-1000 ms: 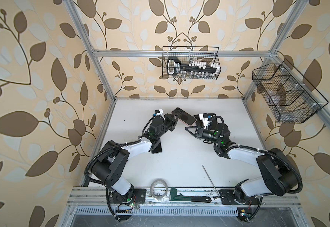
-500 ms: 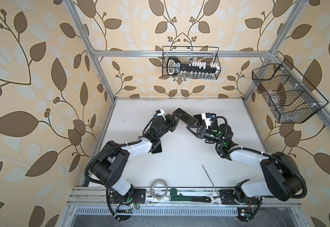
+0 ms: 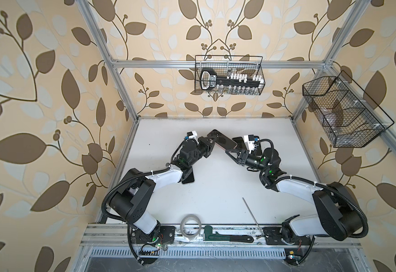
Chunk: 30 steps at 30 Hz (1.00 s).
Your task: Take the phone out of the phone case
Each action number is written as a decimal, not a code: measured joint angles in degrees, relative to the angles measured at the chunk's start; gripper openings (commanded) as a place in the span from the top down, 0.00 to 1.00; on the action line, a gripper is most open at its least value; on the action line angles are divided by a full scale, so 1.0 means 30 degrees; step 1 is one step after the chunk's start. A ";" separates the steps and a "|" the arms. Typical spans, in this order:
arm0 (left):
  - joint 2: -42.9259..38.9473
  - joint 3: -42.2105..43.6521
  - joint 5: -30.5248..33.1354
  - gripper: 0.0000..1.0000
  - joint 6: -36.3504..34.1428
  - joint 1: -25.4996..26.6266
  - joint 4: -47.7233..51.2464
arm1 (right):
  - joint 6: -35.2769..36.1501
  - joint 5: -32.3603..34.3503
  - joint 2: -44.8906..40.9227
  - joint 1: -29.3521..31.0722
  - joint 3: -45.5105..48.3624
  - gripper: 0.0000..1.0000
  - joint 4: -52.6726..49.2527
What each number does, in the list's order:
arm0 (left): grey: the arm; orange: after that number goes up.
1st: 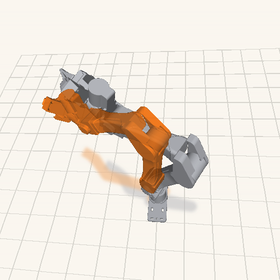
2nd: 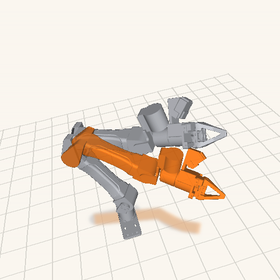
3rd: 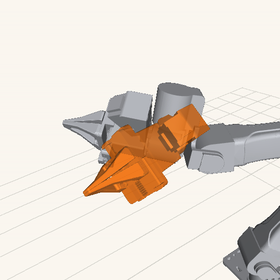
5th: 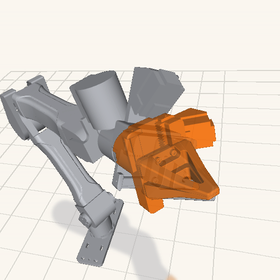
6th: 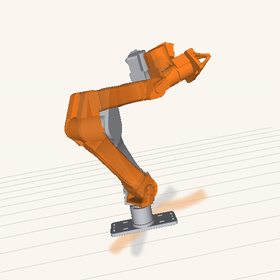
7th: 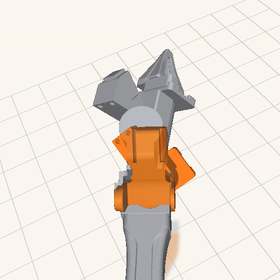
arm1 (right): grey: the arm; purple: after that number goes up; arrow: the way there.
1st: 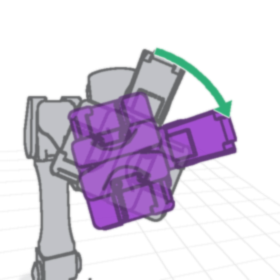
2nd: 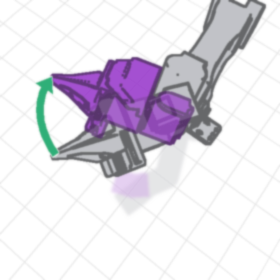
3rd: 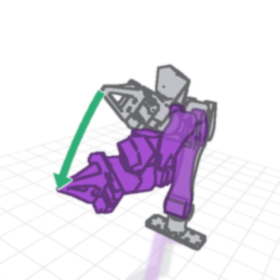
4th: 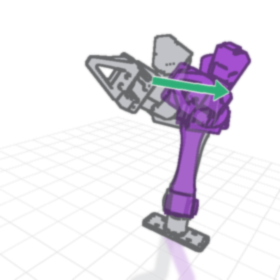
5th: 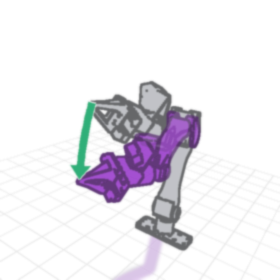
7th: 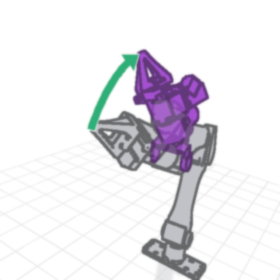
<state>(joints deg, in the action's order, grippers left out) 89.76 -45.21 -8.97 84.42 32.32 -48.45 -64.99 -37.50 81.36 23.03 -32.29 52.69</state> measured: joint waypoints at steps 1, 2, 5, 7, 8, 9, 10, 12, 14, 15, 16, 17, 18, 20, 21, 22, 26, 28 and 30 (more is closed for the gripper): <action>0.0000 0.0000 0.0000 1.00 0.0000 0.0007 0.0066 | -0.0015 0.0007 0.0095 0.0044 -0.0022 0.71 0.0066; 0.0000 0.0000 0.0000 1.00 0.0000 0.0007 0.0087 | -0.0044 0.0015 0.0168 0.0080 -0.0029 0.72 0.0117; 0.0000 0.0000 0.0000 1.00 0.0000 0.0007 0.0117 | -0.0066 0.0015 0.0386 0.0270 -0.0109 0.73 0.0240; 0.0000 0.0000 0.0000 1.00 0.0000 0.0007 0.0109 | -0.0073 0.0015 0.0517 0.0357 -0.0153 0.74 0.0357; 0.0000 0.0000 -0.0007 1.00 0.0000 0.0007 0.0109 | -0.0109 0.0015 0.0561 0.0379 -0.0153 0.75 0.0386; 0.0000 0.0000 0.0000 1.00 0.0000 0.0007 0.0117 | -0.0117 0.0015 0.0597 0.0415 -0.0153 0.75 0.0401; 0.0000 0.0000 0.0000 1.00 0.0000 0.0007 0.0117 | -0.0124 0.0022 0.0641 0.0415 -0.0153 0.76 0.0444; 0.0000 0.0000 0.0000 1.00 0.0000 0.0007 0.0109 | -0.0131 0.0029 0.0707 0.0423 -0.0153 0.79 0.0510; 0.0007 0.0000 0.0015 1.00 0.0007 0.0000 0.0095 | -0.0240 0.0015 0.0765 0.0437 -0.0153 0.83 0.0619; 0.0029 0.0000 0.0029 1.00 0.0015 -0.0007 0.0073 | -0.0335 0.0015 0.0780 0.0437 -0.0153 0.84 0.0678; 0.0044 0.0000 0.0036 1.00 0.0044 -0.0007 0.0029 | -0.0415 0.0015 0.0780 0.0452 -0.0160 0.85 0.0750; 0.0066 0.0000 0.0051 1.00 0.0080 -0.0007 -0.0007 | -0.0481 0.0015 0.0780 0.0452 -0.0160 0.87 0.0809; 0.0109 0.0000 0.0058 1.00 0.0131 -0.0007 -0.0095 | -0.0561 0.0015 0.0787 0.0452 -0.0160 0.88 0.0867; 0.0160 0.0000 0.0073 1.00 0.0233 -0.0007 -0.0219 | -0.0597 0.0007 0.0801 0.0452 -0.0160 0.89 0.0947; 0.0175 0.0000 0.0073 1.00 0.0291 -0.0007 -0.0233 | -0.0612 0.0015 0.0801 0.0452 -0.0160 0.90 0.0969; 0.0182 0.0000 0.0080 1.00 0.0379 -0.0007 -0.0233 | -0.0612 0.0015 0.0801 0.0459 -0.0160 0.91 0.0969; 0.0211 0.0000 0.0109 1.00 0.0729 -0.0007 -0.0277 | -0.0430 0.0007 0.0816 0.0466 -0.0160 0.92 0.1042; 0.0248 0.0000 0.0160 1.00 0.1049 -0.0007 -0.0270 | -0.0109 0.0015 0.0903 0.0466 -0.0153 0.92 0.1129; 0.0248 0.0015 0.0204 1.00 0.1392 -0.0007 -0.0211 | 0.0277 0.0066 0.0940 0.0488 -0.0153 0.92 0.1209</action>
<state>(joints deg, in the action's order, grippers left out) 90.50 -45.17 -8.36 88.60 32.29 -49.08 -64.16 -37.30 84.18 24.49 -32.75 56.31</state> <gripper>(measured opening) 0.117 0.126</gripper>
